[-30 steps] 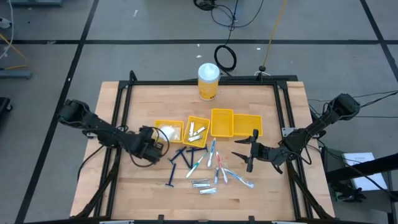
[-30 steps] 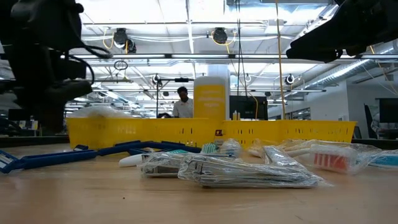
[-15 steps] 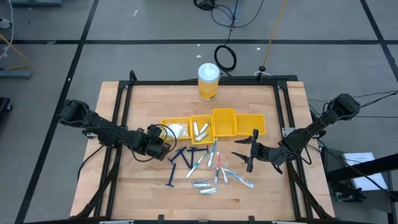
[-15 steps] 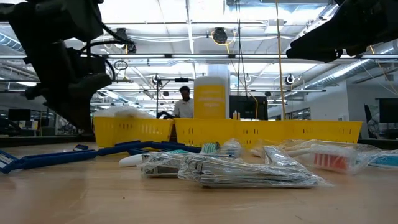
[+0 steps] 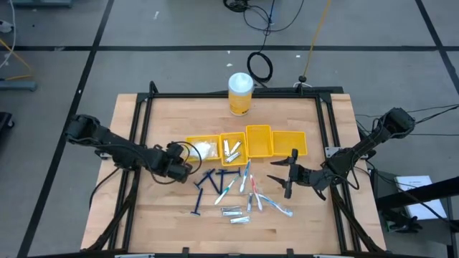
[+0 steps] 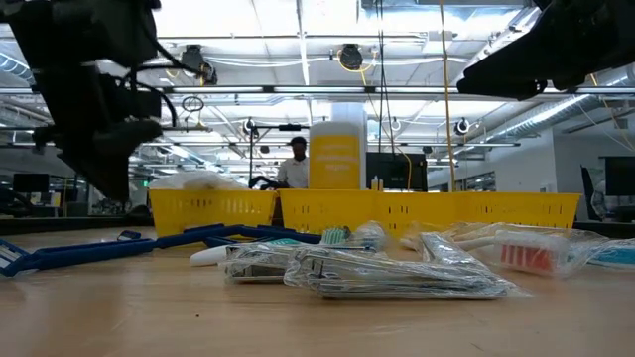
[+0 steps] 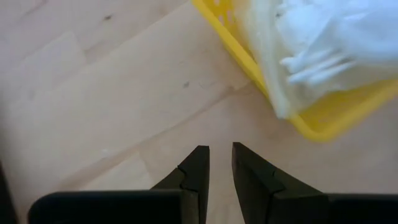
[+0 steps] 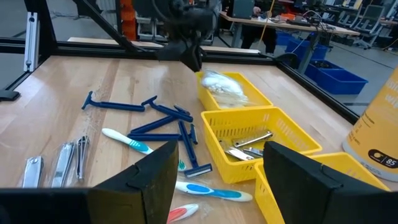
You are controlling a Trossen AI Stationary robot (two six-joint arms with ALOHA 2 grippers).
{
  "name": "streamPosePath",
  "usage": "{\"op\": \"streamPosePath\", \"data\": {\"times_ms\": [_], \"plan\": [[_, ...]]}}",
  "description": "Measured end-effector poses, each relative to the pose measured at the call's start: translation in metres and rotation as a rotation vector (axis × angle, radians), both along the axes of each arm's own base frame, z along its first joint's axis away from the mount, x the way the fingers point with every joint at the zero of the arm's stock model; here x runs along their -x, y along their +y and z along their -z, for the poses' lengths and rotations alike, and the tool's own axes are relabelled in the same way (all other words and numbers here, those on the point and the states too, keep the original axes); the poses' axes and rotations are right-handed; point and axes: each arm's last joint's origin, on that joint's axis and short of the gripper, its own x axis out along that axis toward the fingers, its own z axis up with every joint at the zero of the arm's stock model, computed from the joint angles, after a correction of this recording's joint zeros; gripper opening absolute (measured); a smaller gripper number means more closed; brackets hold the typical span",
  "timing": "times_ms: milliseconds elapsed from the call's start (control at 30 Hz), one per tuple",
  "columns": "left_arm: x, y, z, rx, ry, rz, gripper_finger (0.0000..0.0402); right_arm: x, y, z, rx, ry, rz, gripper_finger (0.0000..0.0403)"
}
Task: Pick & Place Travel size toiletries
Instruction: Put the silver nail cutter into the middle left yellow bin
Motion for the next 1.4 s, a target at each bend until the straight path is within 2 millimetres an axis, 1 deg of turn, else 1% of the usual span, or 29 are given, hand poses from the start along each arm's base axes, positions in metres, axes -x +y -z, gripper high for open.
{"op": "streamPosePath", "data": {"times_ms": [133, 233, 367, 500, 633, 767, 867, 933, 1033, 1133, 1200, 1267, 1400], "plan": [[0.001, -0.006, -0.011, 0.025, -0.057, 0.036, 0.0065, 0.0, 0.0, 0.001, 0.006, 0.009, 0.0, 0.0221], [-0.005, -0.015, -0.02, 0.056, -0.155, 0.095, 0.0065, 0.0, 0.0, 0.001, 0.009, 0.014, 0.0, 0.0221], [-0.024, -0.033, -0.032, 0.08, -0.35, 0.317, 0.0065, 0.0, 0.0, 0.002, 0.011, 0.016, 0.0, 0.0221], [-0.041, -0.049, -0.044, 0.033, -0.519, 0.548, 0.0065, 0.0, 0.0, 0.002, 0.01, 0.015, -0.001, 0.0221], [-0.053, -0.06, -0.053, -0.004, -0.645, 0.684, 0.0065, 0.0, 0.0, 0.002, -0.011, 0.012, 0.004, 0.0221], [-0.07, -0.069, -0.049, 0.083, -0.723, 0.772, 0.0065, 0.001, 0.0, 0.002, -0.013, 0.012, 0.005, 0.0221], [-0.09, -0.08, -0.05, 0.134, -0.651, 0.813, 0.0065, 0.001, 0.0, 0.002, -0.013, 0.013, 0.005, 0.0221], [-0.107, -0.093, -0.056, 0.108, -0.546, 0.869, 0.0065, 0.0, 0.0, 0.002, -0.013, 0.012, 0.005, 0.0221], [-0.131, -0.117, -0.065, 0.041, -0.374, 1.018, 0.0065, 0.0, 0.0, 0.002, -0.013, 0.012, 0.006, 0.0221], [-0.152, -0.134, -0.065, 0.002, -0.253, 1.11, 0.0065, 0.0, 0.0, 0.002, -0.012, 0.012, 0.006, 0.0221], [-0.166, -0.14, -0.056, -0.009, -0.214, 1.13, 0.0065, 0.0, 0.0, 0.002, -0.012, 0.012, 0.006, 0.0221], [-0.177, -0.142, -0.041, 0.004, -0.184, 1.135, 0.0065, 0.0, 0.0, 0.002, -0.012, 0.012, 0.006, 0.0221], [-0.192, -0.133, -0.012, 0.152, -0.149, 1.08, 0.0083, 0.0, 0.0, 0.002, -0.013, 0.012, 0.006, 0.0221]]}}
